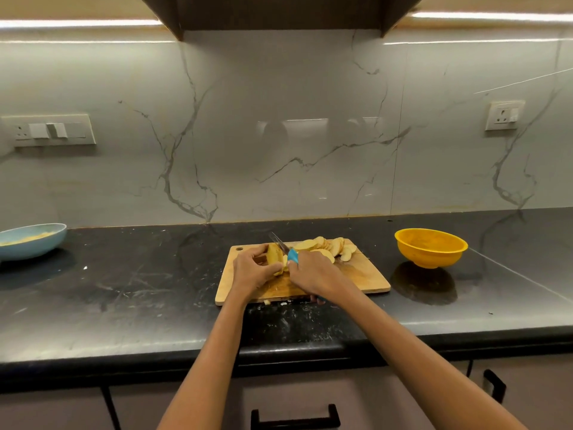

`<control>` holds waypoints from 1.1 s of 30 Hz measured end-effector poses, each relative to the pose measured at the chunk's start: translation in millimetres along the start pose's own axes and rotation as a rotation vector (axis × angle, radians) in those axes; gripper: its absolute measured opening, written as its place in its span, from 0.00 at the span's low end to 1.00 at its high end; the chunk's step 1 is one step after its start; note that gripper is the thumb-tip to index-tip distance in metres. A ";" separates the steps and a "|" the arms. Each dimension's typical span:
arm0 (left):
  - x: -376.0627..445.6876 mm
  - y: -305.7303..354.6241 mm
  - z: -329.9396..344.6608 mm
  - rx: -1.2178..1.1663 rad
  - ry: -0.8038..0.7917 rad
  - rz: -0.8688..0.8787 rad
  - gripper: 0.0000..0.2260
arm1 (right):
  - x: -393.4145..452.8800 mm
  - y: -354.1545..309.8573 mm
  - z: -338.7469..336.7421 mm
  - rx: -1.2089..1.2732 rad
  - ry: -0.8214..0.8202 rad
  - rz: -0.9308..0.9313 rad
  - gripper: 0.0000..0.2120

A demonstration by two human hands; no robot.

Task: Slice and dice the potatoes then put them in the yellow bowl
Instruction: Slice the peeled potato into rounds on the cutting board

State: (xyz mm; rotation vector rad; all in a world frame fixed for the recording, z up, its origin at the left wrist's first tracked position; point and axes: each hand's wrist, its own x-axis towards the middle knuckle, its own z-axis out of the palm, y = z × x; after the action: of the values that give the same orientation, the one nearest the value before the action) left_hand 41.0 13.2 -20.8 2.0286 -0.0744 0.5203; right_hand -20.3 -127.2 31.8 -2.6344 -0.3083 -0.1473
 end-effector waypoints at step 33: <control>1.9 -3.2 2.6 0.066 0.017 0.057 0.29 | -6.8 8.1 20.0 0.041 0.118 -0.008 0.15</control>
State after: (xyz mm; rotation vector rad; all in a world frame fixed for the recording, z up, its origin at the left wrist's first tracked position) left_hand 44.5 12.8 -23.9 2.0906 -0.1060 0.5825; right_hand -24.0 -126.0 9.5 -2.5716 -0.2791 -0.2943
